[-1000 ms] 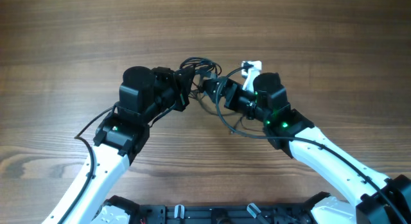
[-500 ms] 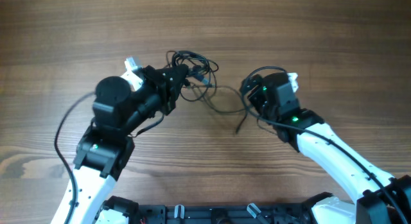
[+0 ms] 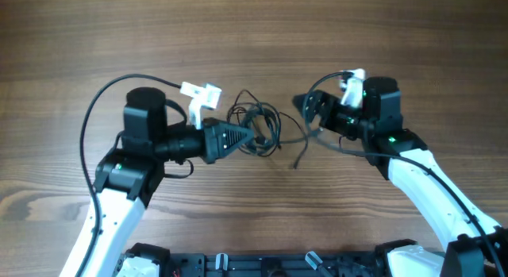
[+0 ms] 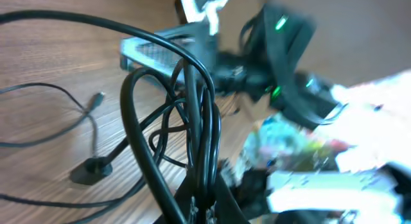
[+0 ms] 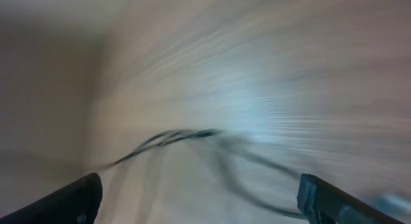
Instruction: Untangle cables
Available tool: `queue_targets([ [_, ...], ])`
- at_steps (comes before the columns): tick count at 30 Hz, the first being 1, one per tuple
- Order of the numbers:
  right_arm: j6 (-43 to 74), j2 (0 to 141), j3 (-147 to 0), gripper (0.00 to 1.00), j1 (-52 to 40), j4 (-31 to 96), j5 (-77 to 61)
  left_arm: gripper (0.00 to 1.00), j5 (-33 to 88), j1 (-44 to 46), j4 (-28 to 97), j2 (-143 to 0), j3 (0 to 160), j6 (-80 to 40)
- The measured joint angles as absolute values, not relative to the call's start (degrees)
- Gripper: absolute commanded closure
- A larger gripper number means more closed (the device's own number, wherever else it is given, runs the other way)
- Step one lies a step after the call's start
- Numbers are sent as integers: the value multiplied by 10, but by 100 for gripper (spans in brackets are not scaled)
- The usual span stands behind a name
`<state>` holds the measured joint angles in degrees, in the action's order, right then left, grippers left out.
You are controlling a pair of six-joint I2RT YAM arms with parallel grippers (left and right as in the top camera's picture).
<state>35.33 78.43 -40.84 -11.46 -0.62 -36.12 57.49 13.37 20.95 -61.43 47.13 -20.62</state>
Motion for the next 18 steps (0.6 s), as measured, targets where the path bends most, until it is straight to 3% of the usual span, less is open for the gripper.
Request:
queue_targets([
  [8,252,779,-408,1,-112,-56,-598,96,587,134,247,-666,471,-79],
  [15,224,779,-408,12,-114,-57,-673,96,604,134,249,-673,471,-52],
  [18,221,779,-408,26,-121,-59,-677,94,644,134,249,-673,471,-29],
])
